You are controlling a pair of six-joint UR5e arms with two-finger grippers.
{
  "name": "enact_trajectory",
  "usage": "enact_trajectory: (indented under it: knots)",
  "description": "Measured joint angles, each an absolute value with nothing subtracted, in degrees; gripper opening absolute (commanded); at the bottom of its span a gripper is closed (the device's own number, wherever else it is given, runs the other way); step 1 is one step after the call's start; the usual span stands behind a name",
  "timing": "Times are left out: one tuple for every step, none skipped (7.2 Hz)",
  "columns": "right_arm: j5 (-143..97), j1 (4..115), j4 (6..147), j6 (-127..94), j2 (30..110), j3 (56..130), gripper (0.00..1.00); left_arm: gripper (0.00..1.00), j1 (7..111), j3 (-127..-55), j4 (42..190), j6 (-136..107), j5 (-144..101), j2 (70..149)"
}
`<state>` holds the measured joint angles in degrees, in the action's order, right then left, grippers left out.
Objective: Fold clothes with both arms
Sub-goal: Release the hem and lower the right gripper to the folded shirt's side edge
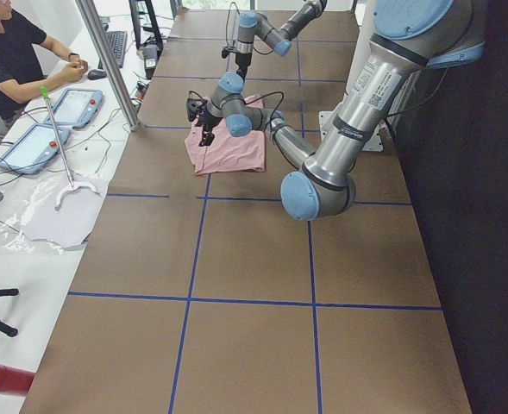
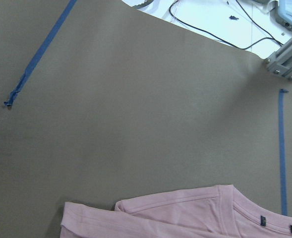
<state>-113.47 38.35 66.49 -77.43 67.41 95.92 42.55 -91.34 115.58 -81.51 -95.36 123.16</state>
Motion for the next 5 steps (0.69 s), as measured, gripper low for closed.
enact_trajectory:
  knots:
    - [-112.5, 36.6, 67.1, -78.3, 68.2, 96.4, 1.00, 1.00, 42.4, -92.6, 114.7, -81.6, -95.4, 123.2]
    - [-111.9, 35.5, 67.4, -78.6, 68.7, 96.5, 1.00, 1.00, 42.3, -93.2, 114.3, -81.6, -95.4, 123.2]
    - [-111.2, 34.4, 68.1, -78.7, 68.9, 96.5, 1.00, 1.00, 42.3, -93.5, 114.1, -81.6, -95.4, 123.2]
    - [-110.7, 33.4, 69.0, -78.7, 69.0, 96.6, 1.00, 1.00, 42.3, -93.6, 114.0, -81.6, -95.4, 123.2]
    - [-110.5, 32.7, 69.5, -78.7, 69.0, 96.6, 0.97, 1.00, 42.2, -93.7, 114.0, -81.6, -95.4, 123.2]
